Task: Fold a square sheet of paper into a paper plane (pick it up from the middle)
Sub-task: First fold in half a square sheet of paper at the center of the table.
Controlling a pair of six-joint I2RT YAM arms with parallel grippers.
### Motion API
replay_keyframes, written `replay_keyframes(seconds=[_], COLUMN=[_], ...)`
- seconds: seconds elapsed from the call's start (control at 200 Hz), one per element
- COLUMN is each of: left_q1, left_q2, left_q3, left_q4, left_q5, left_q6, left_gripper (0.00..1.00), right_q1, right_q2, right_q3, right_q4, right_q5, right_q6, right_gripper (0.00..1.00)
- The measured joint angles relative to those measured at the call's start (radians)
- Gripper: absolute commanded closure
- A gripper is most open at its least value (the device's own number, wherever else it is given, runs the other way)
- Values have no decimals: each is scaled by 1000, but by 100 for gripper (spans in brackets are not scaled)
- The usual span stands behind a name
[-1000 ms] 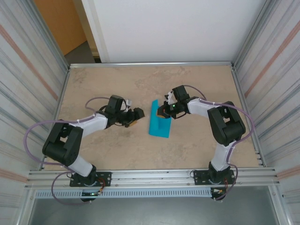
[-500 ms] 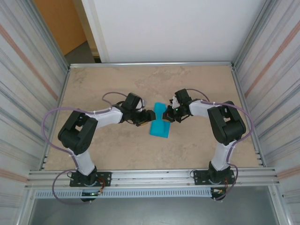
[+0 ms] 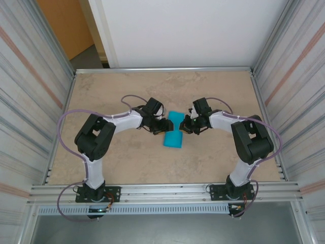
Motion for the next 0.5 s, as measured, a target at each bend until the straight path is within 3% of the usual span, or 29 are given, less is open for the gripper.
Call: replay_keyframes(seconds=[0.341, 0.501], left_q1=[-2, -2], left_q2=[49, 66], left_q3=[55, 79], left_q4=[-66, -98], left_q5=[-40, -59], left_q6=[8, 6], left_gripper=[53, 56], right_q1=[0, -3], right_q2=[26, 26], right_q3=[8, 19], right_q4=[-14, -15], right_q5=[-3, -3], right_q6=[0, -2], right_gripper=[93, 87])
